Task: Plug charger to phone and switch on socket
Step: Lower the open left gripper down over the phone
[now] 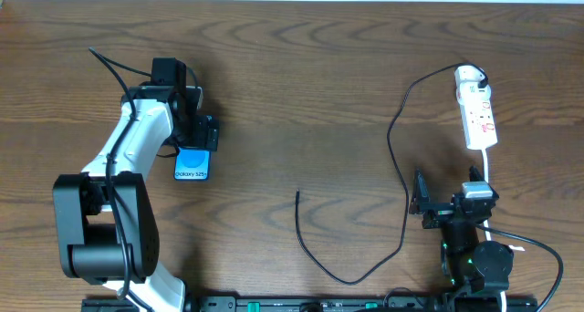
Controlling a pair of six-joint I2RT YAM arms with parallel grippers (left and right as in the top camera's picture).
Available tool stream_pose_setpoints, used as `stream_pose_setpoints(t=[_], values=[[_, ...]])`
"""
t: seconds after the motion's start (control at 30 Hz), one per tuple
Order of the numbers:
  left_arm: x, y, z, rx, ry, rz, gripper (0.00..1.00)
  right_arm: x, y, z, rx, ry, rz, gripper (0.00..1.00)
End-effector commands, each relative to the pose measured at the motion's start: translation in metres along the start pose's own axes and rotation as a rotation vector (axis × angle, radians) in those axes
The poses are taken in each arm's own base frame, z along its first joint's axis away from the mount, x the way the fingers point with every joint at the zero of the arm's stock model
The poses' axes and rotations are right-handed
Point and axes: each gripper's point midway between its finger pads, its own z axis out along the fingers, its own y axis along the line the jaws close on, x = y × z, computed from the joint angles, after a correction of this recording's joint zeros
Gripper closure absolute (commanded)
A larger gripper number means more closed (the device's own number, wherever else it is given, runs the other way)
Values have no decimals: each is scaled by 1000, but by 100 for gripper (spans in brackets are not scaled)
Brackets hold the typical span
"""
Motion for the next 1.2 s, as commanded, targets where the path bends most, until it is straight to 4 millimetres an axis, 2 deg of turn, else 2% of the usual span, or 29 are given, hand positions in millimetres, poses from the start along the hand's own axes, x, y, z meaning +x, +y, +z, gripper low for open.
stream_pose_setpoints(t=[0.0,0.27,1.17], values=[[-8,3,-1,-14,-11,-11,2,0,3,0,-13,-2,10,1],[0,3,16,-11,41,-14,2,0,3,0,-13,-2,10,1],[5,2,24,-11,43,-13,2,0,3,0,-13,-2,10,1]])
